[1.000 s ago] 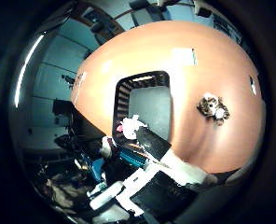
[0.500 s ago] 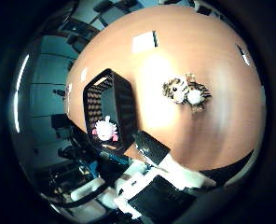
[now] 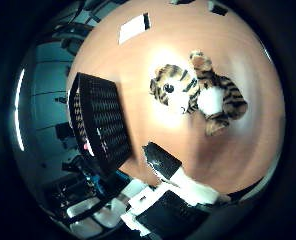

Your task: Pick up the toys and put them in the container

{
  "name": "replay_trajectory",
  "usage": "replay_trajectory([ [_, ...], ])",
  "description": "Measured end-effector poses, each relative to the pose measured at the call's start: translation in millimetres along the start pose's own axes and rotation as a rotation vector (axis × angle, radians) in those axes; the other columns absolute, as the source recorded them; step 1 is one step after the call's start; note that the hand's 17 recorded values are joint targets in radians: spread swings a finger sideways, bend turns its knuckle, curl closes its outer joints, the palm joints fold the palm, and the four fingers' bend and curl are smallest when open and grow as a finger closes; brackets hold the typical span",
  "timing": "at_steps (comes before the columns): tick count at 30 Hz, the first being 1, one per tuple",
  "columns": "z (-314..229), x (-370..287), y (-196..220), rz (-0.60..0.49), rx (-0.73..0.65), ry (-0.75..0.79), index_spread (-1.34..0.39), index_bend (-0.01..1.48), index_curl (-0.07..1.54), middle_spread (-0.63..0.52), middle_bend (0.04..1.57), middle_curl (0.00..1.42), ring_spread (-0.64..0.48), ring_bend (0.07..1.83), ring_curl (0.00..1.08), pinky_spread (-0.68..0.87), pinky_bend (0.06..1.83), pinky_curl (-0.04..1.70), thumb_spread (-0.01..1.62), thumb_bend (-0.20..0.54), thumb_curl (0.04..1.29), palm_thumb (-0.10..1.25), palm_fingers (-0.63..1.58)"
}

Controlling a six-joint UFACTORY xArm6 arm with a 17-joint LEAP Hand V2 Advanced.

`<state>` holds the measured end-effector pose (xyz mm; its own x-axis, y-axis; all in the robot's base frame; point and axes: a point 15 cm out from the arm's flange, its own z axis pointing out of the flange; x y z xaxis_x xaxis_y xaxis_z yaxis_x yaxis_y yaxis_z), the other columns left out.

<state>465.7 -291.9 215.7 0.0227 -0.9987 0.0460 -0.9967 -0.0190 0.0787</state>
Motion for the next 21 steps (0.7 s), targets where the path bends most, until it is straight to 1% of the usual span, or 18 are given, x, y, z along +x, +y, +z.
replay_trajectory([
  [6, 24.1, 10.1, -14.9, -0.008, -0.030, 0.004, -0.29, 0.16, 0.28, 0.03, 0.20, 0.34, 0.18, 0.29, 0.23, 0.45, 0.35, 0.31, 1.00, -0.027, 0.29, 0.48, 0.19],
  [11, 41.2, 1.7, -19.6, -0.024, -0.058, -0.005, -0.28, 0.16, 0.28, 0.03, 0.21, 0.34, 0.18, 0.28, 0.23, 0.45, 0.35, 0.30, 1.00, -0.027, 0.29, 0.48, 0.20],
  [16, 48.7, -8.4, -24.1, -0.039, -0.072, -0.007, -0.24, 0.16, 0.28, 0.01, 0.23, 0.35, 0.18, 0.30, 0.24, 0.44, 0.32, 0.29, 1.00, -0.027, 0.29, 0.48, 0.25],
  [19, 58.1, -15.4, -26.7, -0.048, -0.086, -0.014, -0.24, 0.17, 0.28, -0.01, 0.24, 0.35, 0.16, 0.31, 0.24, 0.43, 0.32, 0.29, 1.01, -0.026, 0.29, 0.48, 0.29],
  [21, 63.6, -19.5, -27.9, -0.050, -0.095, -0.018, -0.24, 0.17, 0.29, -0.02, 0.24, 0.35, 0.13, 0.33, 0.24, 0.42, 0.32, 0.29, 1.01, -0.026, 0.29, 0.48, 0.33],
])
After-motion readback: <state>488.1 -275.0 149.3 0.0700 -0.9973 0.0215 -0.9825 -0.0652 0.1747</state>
